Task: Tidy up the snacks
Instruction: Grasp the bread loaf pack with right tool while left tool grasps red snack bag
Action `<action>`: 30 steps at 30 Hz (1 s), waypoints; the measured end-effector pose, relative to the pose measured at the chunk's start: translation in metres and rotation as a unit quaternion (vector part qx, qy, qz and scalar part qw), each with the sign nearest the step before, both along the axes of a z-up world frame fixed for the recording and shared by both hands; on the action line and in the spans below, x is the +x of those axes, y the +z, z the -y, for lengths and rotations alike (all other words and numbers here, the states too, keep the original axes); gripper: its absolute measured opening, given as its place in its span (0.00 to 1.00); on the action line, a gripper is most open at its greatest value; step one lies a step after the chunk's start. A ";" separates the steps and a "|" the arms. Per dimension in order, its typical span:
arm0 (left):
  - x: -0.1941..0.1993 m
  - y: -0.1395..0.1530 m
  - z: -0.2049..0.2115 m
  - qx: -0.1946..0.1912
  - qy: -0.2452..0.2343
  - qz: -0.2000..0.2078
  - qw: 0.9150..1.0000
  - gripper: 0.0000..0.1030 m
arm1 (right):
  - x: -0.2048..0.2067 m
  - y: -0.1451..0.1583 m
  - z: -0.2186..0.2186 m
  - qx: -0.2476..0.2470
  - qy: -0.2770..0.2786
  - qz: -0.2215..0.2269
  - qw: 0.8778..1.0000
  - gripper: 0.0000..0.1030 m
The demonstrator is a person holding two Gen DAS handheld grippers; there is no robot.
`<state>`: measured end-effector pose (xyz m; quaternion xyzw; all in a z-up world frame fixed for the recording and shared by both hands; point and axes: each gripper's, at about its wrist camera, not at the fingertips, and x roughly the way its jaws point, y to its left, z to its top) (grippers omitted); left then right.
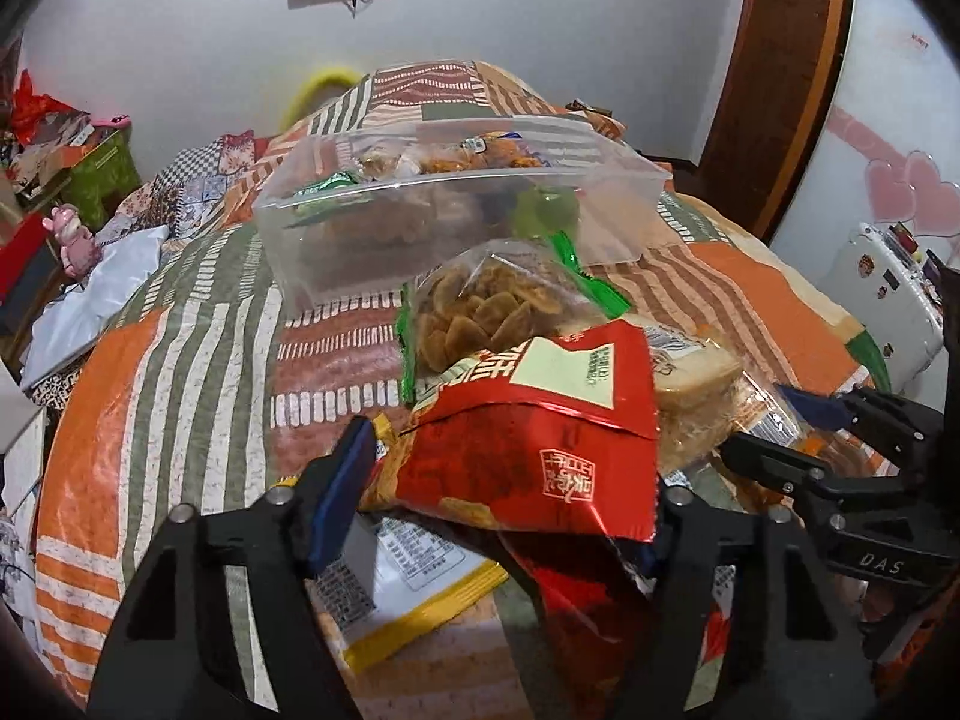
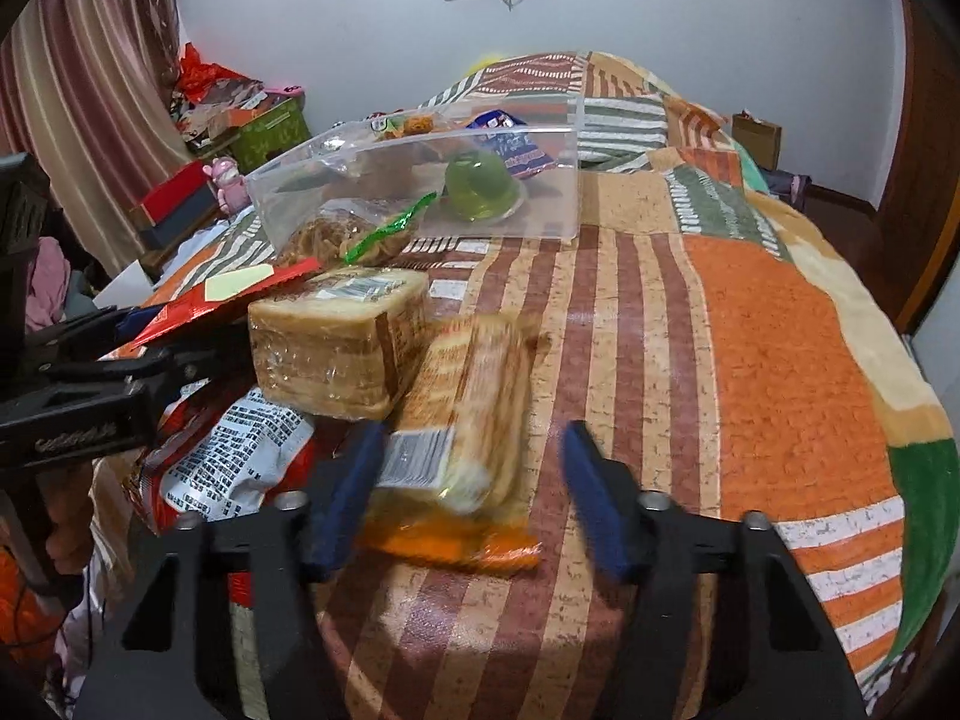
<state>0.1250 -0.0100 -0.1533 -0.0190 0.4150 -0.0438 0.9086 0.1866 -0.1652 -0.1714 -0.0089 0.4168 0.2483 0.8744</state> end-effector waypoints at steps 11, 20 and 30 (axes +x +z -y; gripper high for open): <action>0.001 0.008 0.002 0.003 -0.005 0.032 0.999 0.45 | 0.000 0.006 0.013 0.021 -0.010 0.015 1.000 0.36; -0.008 0.029 -0.011 -0.015 0.002 0.052 0.999 0.35 | 0.000 0.023 0.021 0.039 -0.014 0.038 0.998 0.34; -0.012 0.051 -0.027 -0.042 0.015 0.067 0.997 0.33 | 0.006 0.049 0.020 0.050 -0.013 0.072 0.996 0.34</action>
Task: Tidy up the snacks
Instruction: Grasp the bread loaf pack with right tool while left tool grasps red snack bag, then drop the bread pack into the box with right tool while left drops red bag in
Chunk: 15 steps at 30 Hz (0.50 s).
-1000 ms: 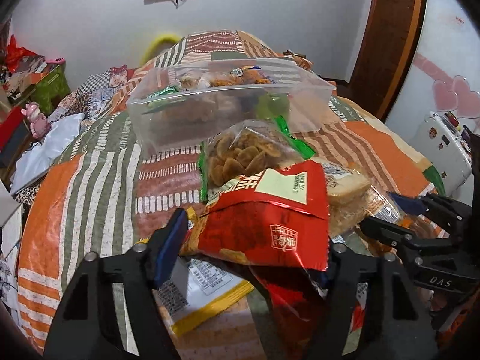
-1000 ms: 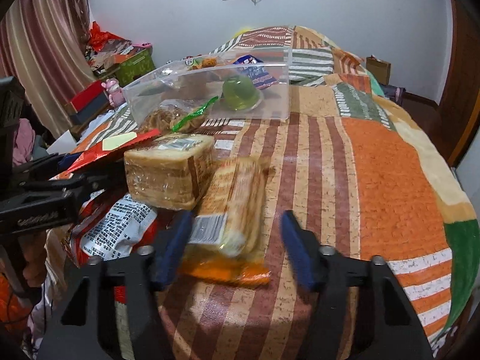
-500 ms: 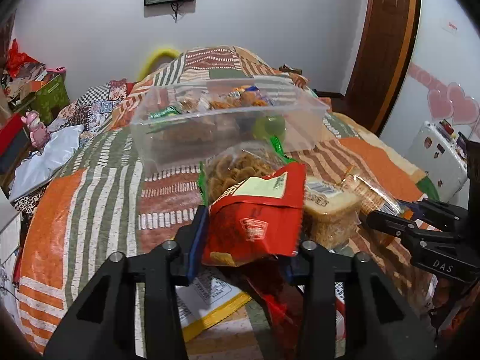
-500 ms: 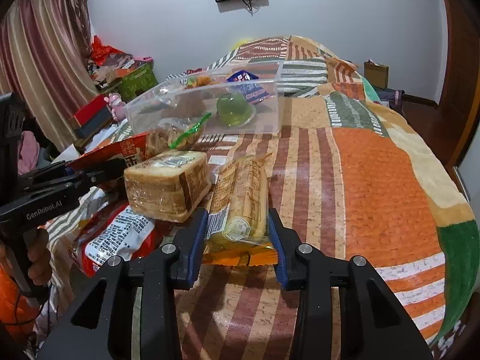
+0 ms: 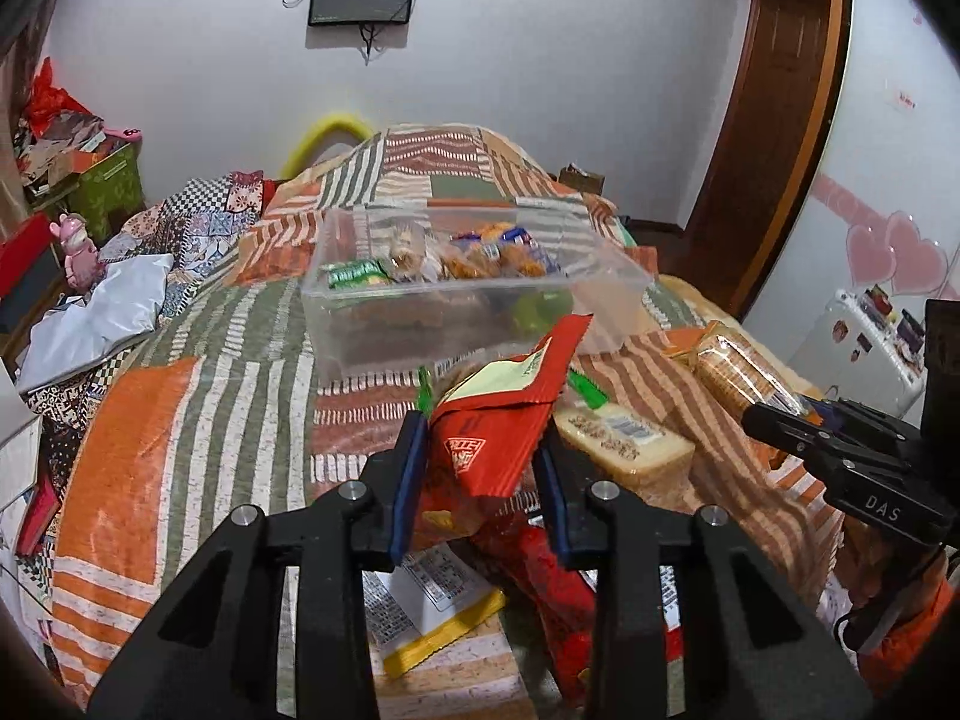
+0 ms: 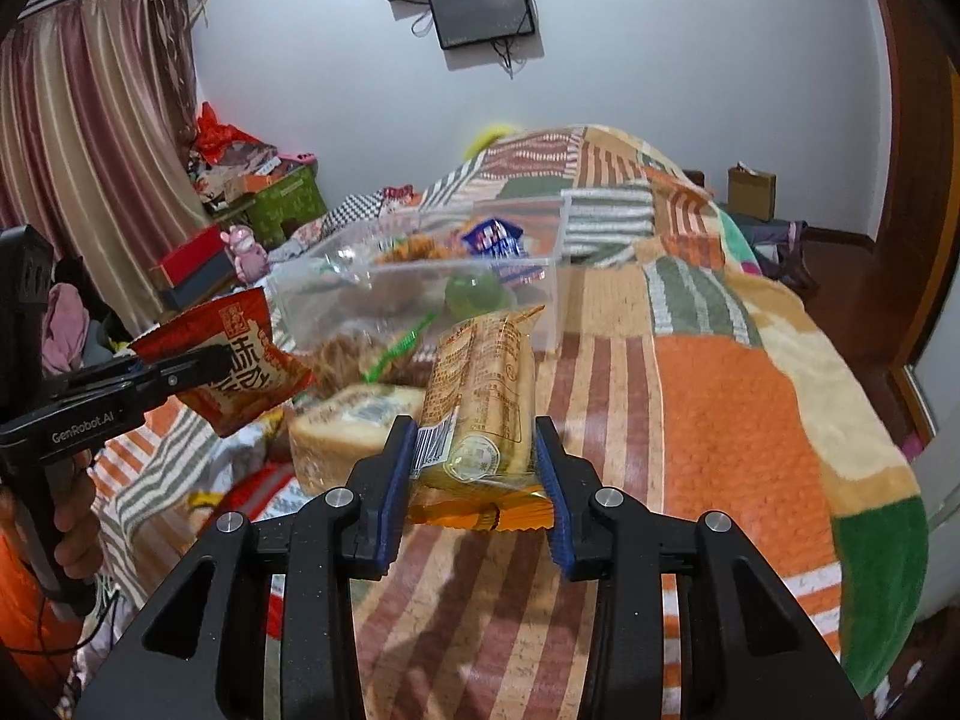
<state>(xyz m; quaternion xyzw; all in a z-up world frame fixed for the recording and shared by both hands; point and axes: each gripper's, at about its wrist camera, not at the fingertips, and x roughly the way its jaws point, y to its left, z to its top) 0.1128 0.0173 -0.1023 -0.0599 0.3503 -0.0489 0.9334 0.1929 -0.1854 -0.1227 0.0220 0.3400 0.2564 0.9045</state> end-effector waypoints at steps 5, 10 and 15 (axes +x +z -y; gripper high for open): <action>0.003 0.018 -0.008 -0.001 0.007 0.014 1.000 0.33 | 0.009 0.010 -0.006 0.004 0.005 0.014 1.000 0.34; 0.013 0.039 -0.015 0.008 0.017 0.034 0.999 0.33 | 0.021 0.019 -0.013 0.006 0.009 0.024 1.000 0.34; 0.031 0.057 -0.024 0.021 0.030 0.052 0.998 0.33 | 0.036 0.028 -0.019 0.009 0.011 0.032 0.999 0.34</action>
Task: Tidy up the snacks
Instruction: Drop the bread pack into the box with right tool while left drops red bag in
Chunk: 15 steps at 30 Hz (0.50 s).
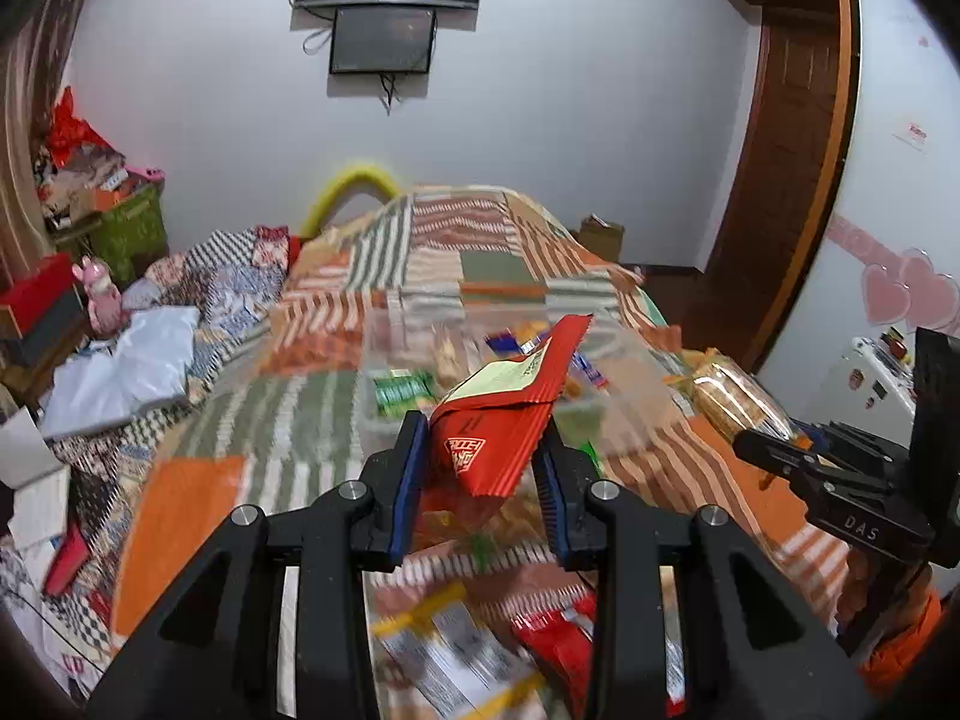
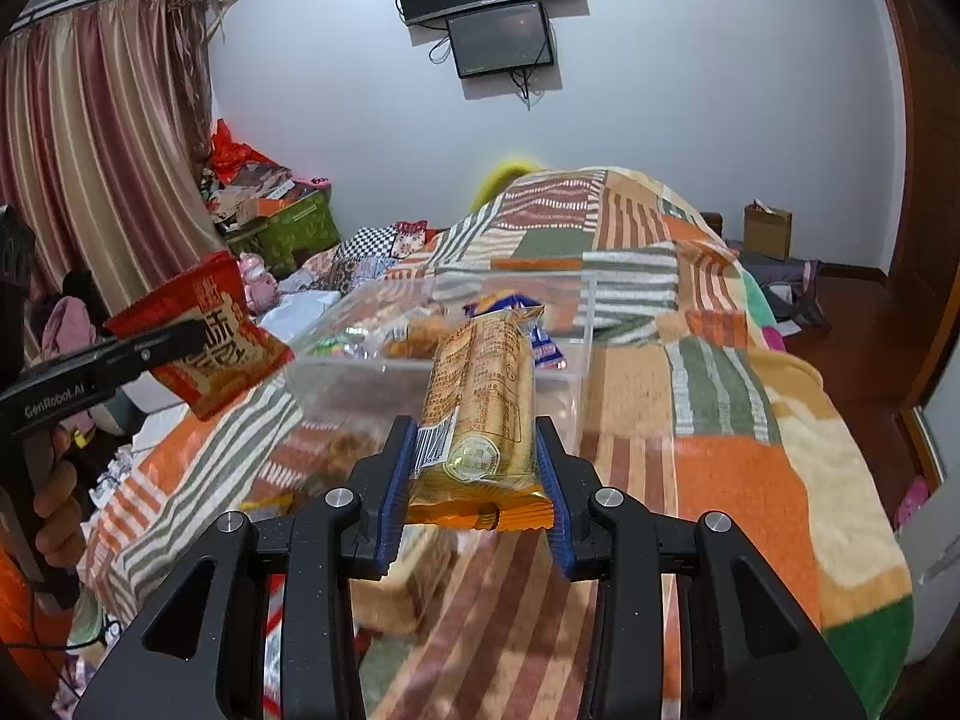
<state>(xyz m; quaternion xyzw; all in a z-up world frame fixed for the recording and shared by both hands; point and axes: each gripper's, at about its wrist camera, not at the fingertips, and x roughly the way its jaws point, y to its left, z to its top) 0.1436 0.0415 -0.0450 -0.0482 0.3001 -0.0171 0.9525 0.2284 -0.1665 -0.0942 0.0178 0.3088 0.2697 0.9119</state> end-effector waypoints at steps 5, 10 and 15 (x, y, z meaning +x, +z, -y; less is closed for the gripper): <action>0.023 0.009 -0.007 0.017 0.010 0.012 1.000 0.33 | 0.018 0.004 -0.004 -0.002 -0.008 0.001 1.000 0.34; 0.052 0.006 -0.015 0.017 0.009 0.010 1.000 0.33 | 0.039 0.005 -0.011 -0.006 -0.013 0.002 1.000 0.34; 0.081 -0.006 -0.017 0.029 0.011 0.002 1.000 0.33 | 0.064 0.000 -0.021 -0.015 -0.014 -0.003 1.000 0.34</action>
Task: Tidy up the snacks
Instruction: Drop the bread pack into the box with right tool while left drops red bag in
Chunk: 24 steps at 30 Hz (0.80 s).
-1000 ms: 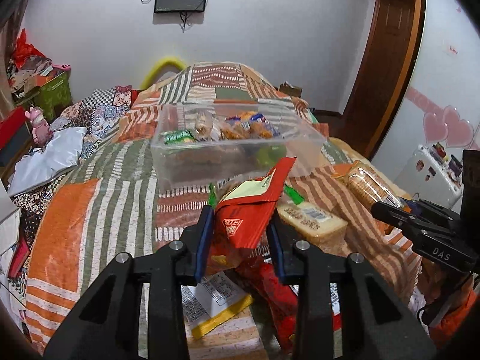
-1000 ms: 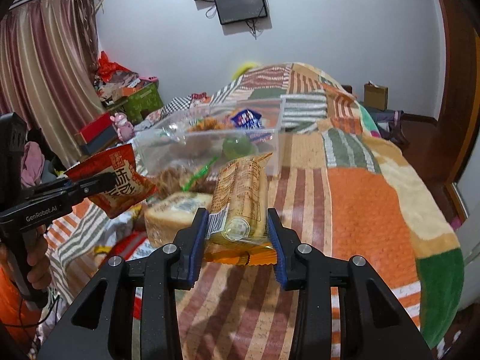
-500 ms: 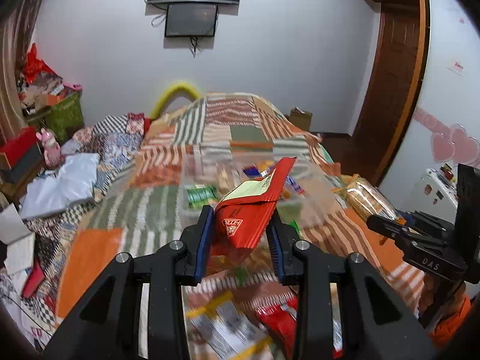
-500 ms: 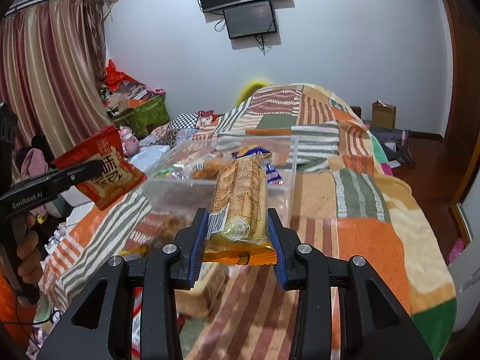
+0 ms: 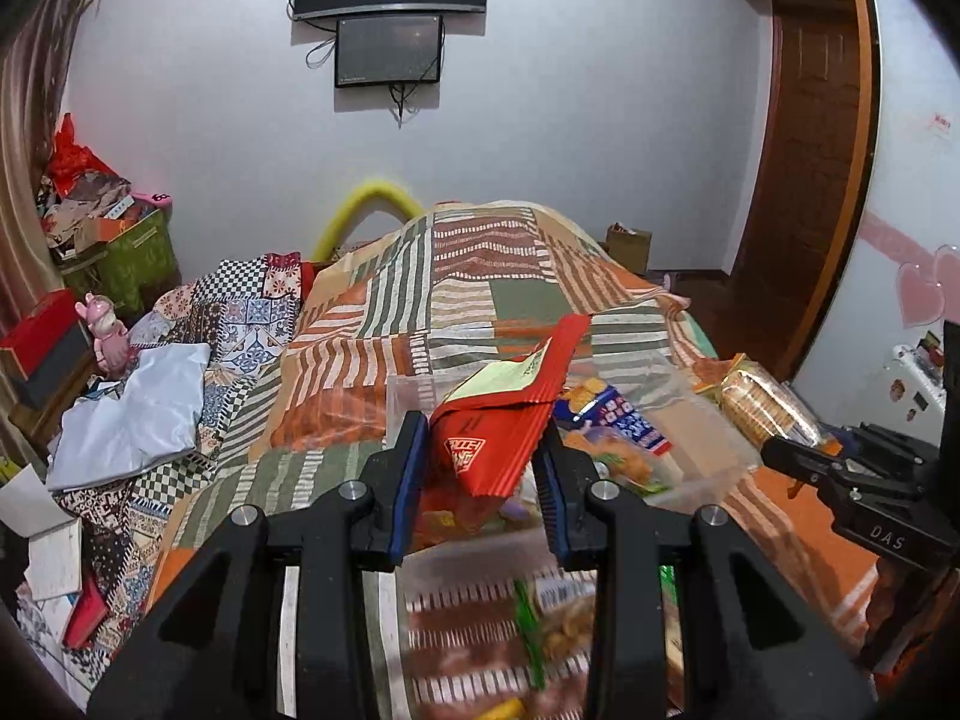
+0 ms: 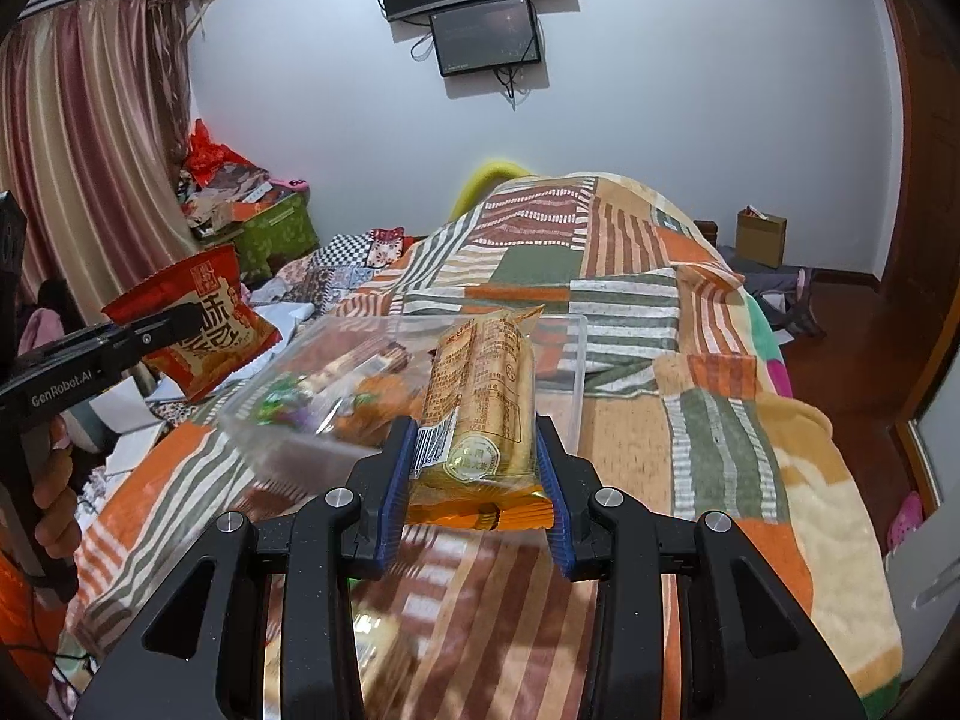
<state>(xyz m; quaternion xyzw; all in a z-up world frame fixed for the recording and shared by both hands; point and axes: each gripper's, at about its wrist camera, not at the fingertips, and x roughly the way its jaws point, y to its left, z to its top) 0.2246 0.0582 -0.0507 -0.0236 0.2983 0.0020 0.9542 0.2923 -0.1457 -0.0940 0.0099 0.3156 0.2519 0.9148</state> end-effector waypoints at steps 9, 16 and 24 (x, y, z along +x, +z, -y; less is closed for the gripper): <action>0.052 -0.022 -0.005 0.015 0.014 -0.014 1.000 0.33 | 0.044 -0.016 -0.019 -0.032 0.010 -0.021 0.999 0.34; 0.087 -0.040 -0.010 0.019 0.022 -0.029 0.999 0.32 | 0.061 -0.030 -0.029 -0.056 0.018 -0.042 0.997 0.34; 0.108 -0.063 -0.006 0.032 0.026 -0.064 0.997 0.24 | 0.061 -0.035 -0.034 -0.071 0.019 -0.047 0.996 0.35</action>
